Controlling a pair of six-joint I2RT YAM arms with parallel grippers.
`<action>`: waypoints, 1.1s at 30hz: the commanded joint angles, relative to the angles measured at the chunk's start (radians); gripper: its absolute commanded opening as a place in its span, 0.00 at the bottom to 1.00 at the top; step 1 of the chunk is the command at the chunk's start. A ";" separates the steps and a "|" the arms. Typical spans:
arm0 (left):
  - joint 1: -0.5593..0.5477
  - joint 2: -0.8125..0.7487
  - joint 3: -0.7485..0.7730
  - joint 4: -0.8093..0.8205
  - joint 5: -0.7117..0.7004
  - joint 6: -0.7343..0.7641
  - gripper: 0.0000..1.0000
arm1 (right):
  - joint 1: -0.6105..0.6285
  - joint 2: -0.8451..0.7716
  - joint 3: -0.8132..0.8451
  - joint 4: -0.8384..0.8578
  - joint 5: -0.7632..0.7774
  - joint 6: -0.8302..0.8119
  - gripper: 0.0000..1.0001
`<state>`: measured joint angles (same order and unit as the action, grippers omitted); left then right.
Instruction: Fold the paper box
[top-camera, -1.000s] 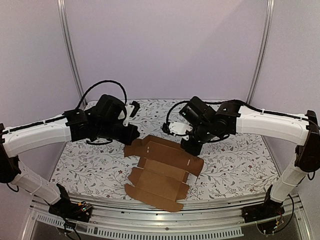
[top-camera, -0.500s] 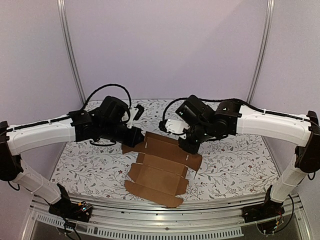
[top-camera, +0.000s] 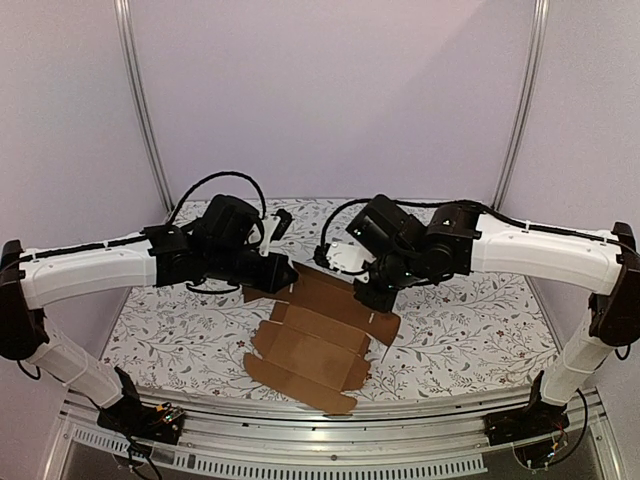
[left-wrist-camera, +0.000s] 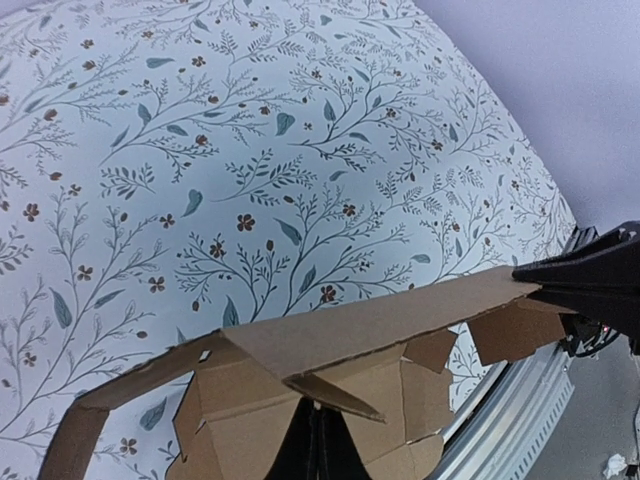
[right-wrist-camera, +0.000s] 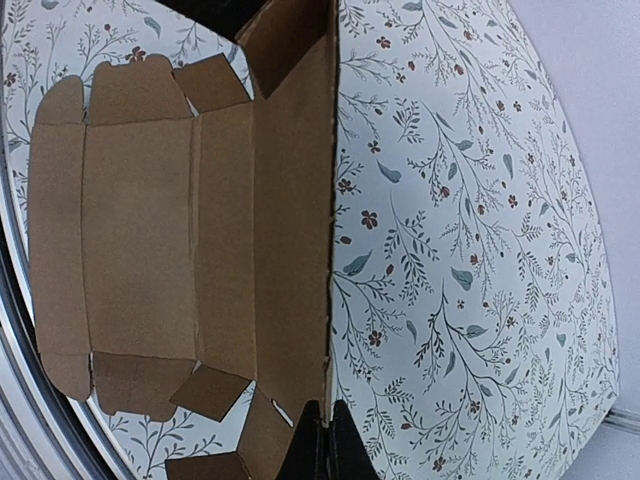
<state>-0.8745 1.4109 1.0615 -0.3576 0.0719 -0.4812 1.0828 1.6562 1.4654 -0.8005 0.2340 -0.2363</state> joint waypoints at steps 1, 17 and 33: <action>-0.012 0.021 -0.018 0.084 -0.007 -0.025 0.00 | 0.023 0.007 0.025 0.022 -0.018 0.015 0.00; -0.012 -0.011 -0.042 -0.069 -0.173 0.004 0.00 | 0.013 0.039 0.022 0.011 0.038 0.013 0.00; -0.012 0.023 -0.125 -0.106 -0.254 -0.042 0.00 | -0.062 0.106 0.046 -0.049 -0.089 0.071 0.00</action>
<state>-0.8745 1.3991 0.9619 -0.4721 -0.1810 -0.5011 1.0332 1.7290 1.4796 -0.8284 0.1905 -0.2020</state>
